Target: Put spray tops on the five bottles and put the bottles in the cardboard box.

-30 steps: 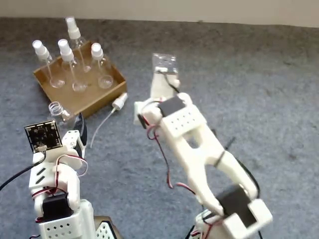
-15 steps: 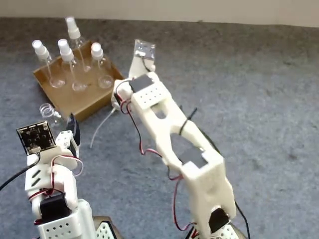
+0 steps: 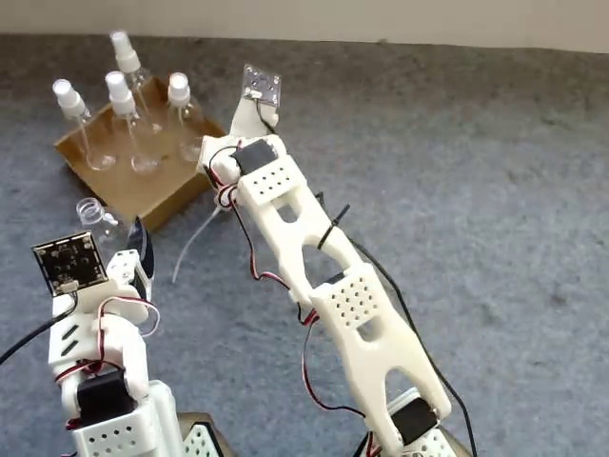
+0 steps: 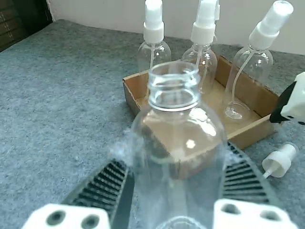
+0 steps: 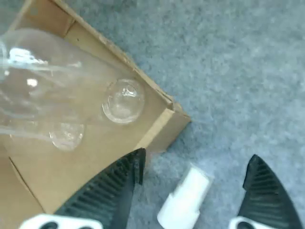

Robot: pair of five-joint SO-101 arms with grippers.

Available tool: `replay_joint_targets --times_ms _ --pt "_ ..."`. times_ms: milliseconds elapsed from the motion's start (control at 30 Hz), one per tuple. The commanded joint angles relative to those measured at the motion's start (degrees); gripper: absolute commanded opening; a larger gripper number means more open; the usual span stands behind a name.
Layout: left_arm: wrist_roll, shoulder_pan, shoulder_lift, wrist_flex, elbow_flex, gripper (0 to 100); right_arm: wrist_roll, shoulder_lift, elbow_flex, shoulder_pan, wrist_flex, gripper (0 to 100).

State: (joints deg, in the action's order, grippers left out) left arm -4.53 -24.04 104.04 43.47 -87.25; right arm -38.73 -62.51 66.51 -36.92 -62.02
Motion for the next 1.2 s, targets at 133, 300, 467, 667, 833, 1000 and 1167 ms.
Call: replay_joint_targets --times_ms 133,300,467,667,833,1000,1167 --pt "-0.8 -0.7 0.8 -1.8 0.3 13 -0.4 -5.8 8.7 -0.4 -0.4 31.8" --pt "-0.8 -0.7 0.8 -1.8 0.3 13 -0.6 -6.4 8.8 -0.6 -7.5 31.6" --pt "-0.8 -0.7 0.8 -1.8 0.3 13 -0.3 -6.3 8.9 0.6 -16.3 22.4" --pt "-0.8 -0.7 0.8 -1.8 0.2 13 -0.2 -6.1 8.9 5.0 -17.9 9.7" --pt "-0.8 -0.6 0.8 -1.8 0.2 13 0.5 -6.6 15.5 6.8 -26.0 2.7" --pt "-0.8 -0.6 0.8 -1.8 0.2 13 13.5 -6.6 23.5 6.9 -33.2 2.7" --pt "-0.8 -0.6 0.8 -1.8 0.2 13 21.8 -6.6 29.0 6.9 -38.9 2.8"
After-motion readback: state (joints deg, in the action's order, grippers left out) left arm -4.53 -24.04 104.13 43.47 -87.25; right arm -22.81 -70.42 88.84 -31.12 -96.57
